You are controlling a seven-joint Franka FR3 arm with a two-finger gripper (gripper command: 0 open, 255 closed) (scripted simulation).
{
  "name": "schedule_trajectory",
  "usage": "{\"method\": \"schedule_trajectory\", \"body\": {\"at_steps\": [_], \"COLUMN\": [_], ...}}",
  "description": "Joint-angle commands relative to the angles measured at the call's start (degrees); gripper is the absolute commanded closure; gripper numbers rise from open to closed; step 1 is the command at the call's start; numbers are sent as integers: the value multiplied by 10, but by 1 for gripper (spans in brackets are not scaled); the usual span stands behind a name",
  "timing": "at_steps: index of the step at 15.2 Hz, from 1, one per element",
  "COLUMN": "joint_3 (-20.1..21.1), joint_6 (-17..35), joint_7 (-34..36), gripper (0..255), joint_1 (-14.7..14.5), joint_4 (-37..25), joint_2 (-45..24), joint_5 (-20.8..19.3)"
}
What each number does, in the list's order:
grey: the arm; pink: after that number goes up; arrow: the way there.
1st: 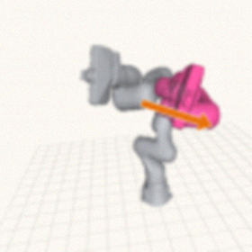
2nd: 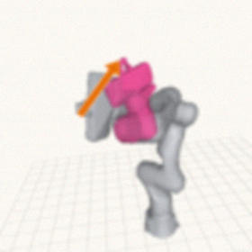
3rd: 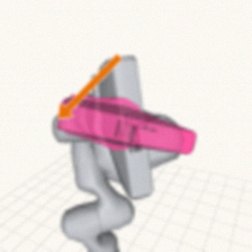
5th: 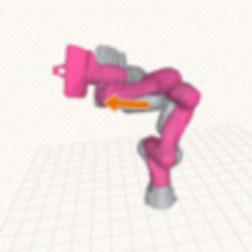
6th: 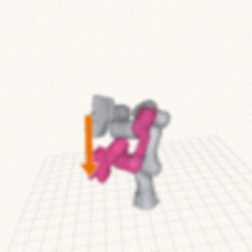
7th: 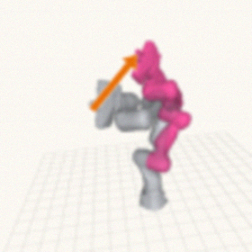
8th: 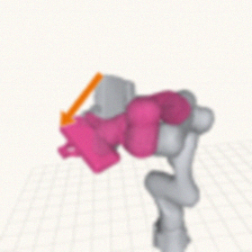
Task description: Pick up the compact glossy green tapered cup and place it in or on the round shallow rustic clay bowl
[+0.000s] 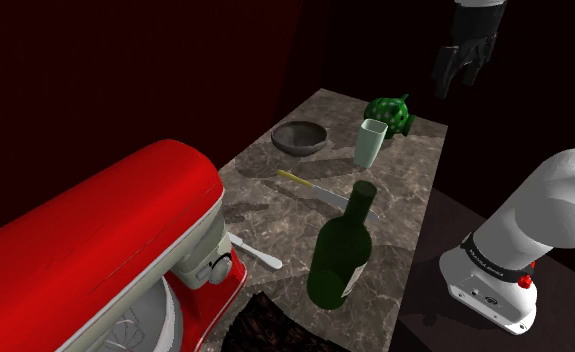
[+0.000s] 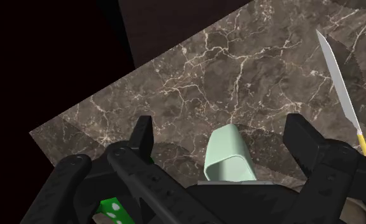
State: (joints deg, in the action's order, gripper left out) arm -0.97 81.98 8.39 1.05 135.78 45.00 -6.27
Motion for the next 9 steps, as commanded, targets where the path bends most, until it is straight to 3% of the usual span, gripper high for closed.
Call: {"method": "schedule_trajectory", "body": {"at_steps": [1,9], "joint_3": [0,-42], "joint_6": [0,224], "joint_7": [0,-1], "gripper": [0,0], "joint_1": [0,9], "joint_4": [0,104], "joint_2": [0,-45], "joint_5": [0,2]}}
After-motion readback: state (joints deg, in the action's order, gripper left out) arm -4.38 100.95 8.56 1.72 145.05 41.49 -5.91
